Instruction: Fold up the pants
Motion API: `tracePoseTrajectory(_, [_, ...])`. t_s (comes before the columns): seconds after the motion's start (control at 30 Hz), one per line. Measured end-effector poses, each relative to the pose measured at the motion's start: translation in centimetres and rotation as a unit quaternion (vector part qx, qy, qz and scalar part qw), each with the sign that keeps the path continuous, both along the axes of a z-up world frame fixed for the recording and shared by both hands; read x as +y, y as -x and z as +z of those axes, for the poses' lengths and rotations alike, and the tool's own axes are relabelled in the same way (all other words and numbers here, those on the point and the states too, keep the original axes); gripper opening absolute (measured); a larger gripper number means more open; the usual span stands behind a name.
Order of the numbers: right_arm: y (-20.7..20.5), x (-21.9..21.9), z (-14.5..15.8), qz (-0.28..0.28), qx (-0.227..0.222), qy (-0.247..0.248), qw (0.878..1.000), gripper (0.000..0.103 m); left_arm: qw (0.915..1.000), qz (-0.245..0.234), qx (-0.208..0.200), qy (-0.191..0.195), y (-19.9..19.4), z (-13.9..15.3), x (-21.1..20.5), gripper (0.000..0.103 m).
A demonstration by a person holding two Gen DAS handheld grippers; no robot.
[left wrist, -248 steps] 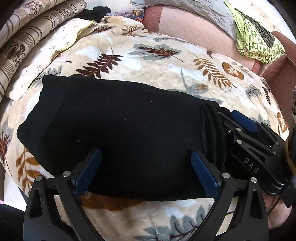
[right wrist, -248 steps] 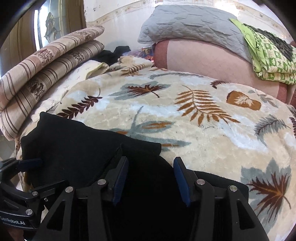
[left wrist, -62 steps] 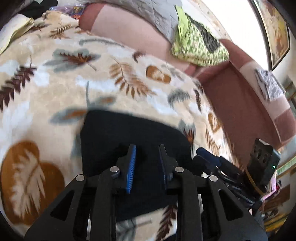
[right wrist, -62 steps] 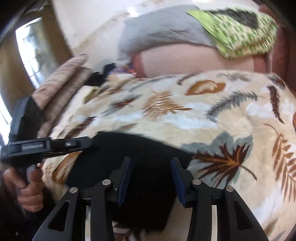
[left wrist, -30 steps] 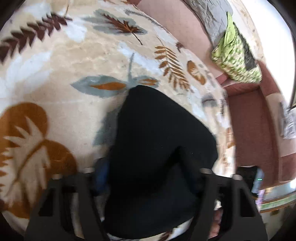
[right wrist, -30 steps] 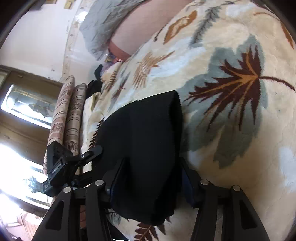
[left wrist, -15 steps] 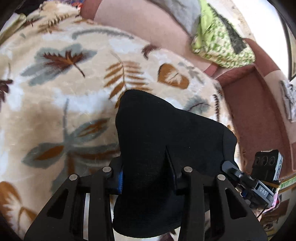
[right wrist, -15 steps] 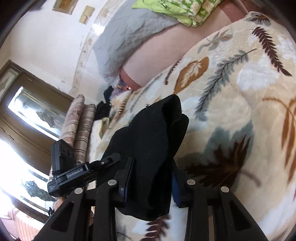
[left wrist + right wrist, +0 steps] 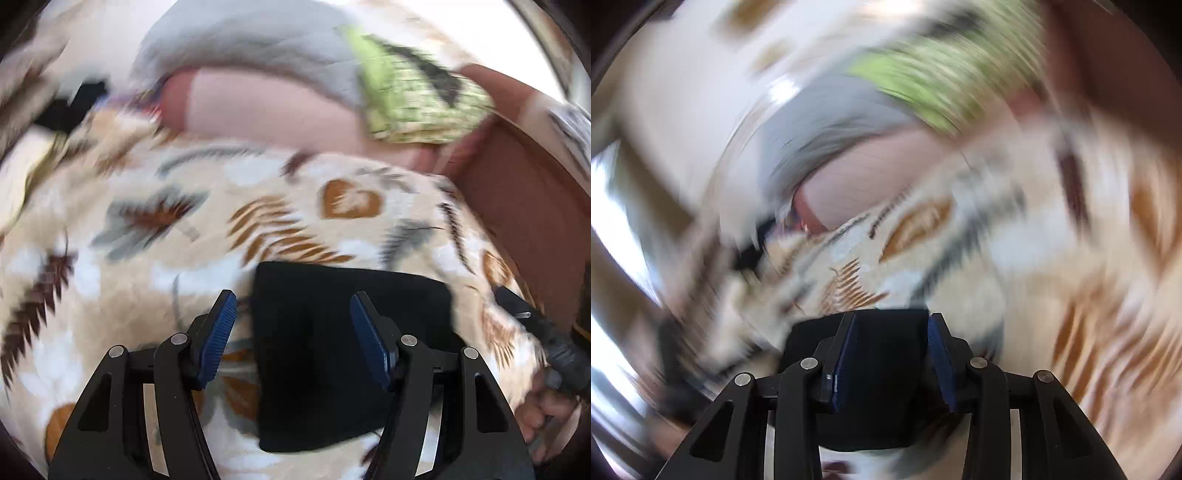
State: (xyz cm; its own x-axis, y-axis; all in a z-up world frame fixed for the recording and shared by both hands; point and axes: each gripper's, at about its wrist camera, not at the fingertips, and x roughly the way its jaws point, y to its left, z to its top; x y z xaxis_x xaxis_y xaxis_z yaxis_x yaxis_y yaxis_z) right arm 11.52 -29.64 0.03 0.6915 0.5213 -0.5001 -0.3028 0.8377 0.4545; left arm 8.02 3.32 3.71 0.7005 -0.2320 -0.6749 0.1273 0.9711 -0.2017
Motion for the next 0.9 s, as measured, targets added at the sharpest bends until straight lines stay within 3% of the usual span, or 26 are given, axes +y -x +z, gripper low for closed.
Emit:
tracePoseTrajectory(0.03, [0.9, 2.6, 0.8, 0.024, -0.038, 0.074, 0.996, 0.039, 0.9998, -0.019, 0.001, 0.004, 0.4, 0.0, -0.6, 0.064])
tracePoseTrajectory(0.1, [1.9, 6.2, 0.0, 0.069, -0.048, 0.156, 0.984, 0.039, 0.9983, -0.041, 0.040, -0.007, 0.6, -1.9, -1.5, 0.064])
tracePoseTrajectory(0.17, [1.7, 8.1, -3.0, 0.097, 0.005, 0.221, 0.971, 0.039, 0.9909, -0.047, 0.122, -0.030, -0.8, -5.7, -2.0, 0.065])
tracePoseTrajectory(0.2, [1.1, 8.7, -4.9, 0.109, 0.041, 0.248, 0.962, 0.041, 0.9879, -0.046, 0.141, -0.046, -1.3, -7.1, -2.2, 0.067])
tracePoseTrajectory(0.23, [1.2, 8.7, -5.3, 0.111, 0.029, 0.249, 0.962, 0.042, 0.9903, -0.044, 0.124, -0.043, -1.3, -7.0, -2.1, 0.069])
tracePoseTrajectory(0.4, [1.2, 7.1, -4.3, 0.107, 0.042, 0.205, 0.972, 0.043, 0.9912, -0.027, 0.126, -0.028, -1.2, -6.2, -1.5, 0.069])
tracePoseTrajectory(0.53, [1.8, 7.7, 0.1, 0.050, -0.076, 0.178, 0.980, 0.043, 0.9927, -0.020, 0.118, -0.014, -1.0, -5.4, -1.2, 0.069])
tracePoseTrajectory(0.6, [0.3, 8.0, 0.1, 0.037, -0.088, 0.172, 0.980, 0.045, 0.9914, -0.017, 0.129, -0.016, -1.3, -6.1, -1.4, 0.069])
tracePoseTrajectory(0.63, [-1.4, 8.6, -0.4, 0.045, -0.068, 0.171, 0.982, 0.046, 0.9907, -0.017, 0.134, -0.018, -1.5, -6.4, -1.5, 0.074])
tracePoseTrajectory(0.7, [-4.0, 9.7, -3.8, 0.082, 0.024, 0.179, 0.980, 0.049, 0.9888, -0.018, 0.145, -0.029, -1.8, -7.0, -1.6, 0.082])
tracePoseTrajectory(0.73, [-4.5, 9.3, -5.3, 0.077, 0.045, 0.172, 0.981, 0.059, 0.9881, -0.015, 0.152, -0.023, -1.9, -7.2, -1.4, 0.087])
tracePoseTrajectory(0.77, [-4.7, 8.9, -5.2, 0.062, 0.040, 0.161, 0.984, 0.069, 0.9861, -0.008, 0.166, 0.006, -2.2, -7.8, -0.7, 0.090])
tracePoseTrajectory(0.8, [-5.3, 8.5, -5.2, 0.052, 0.067, 0.152, 0.985, 0.069, 0.9844, -0.002, 0.174, 0.029, -2.4, -8.1, 0.0, 0.091])
tracePoseTrajectory(0.9, [-6.1, 6.4, -6.1, 0.044, 0.138, 0.066, 0.987, 0.069, 0.9839, -0.007, 0.176, 0.030, -2.4, -8.0, -0.2, 0.091])
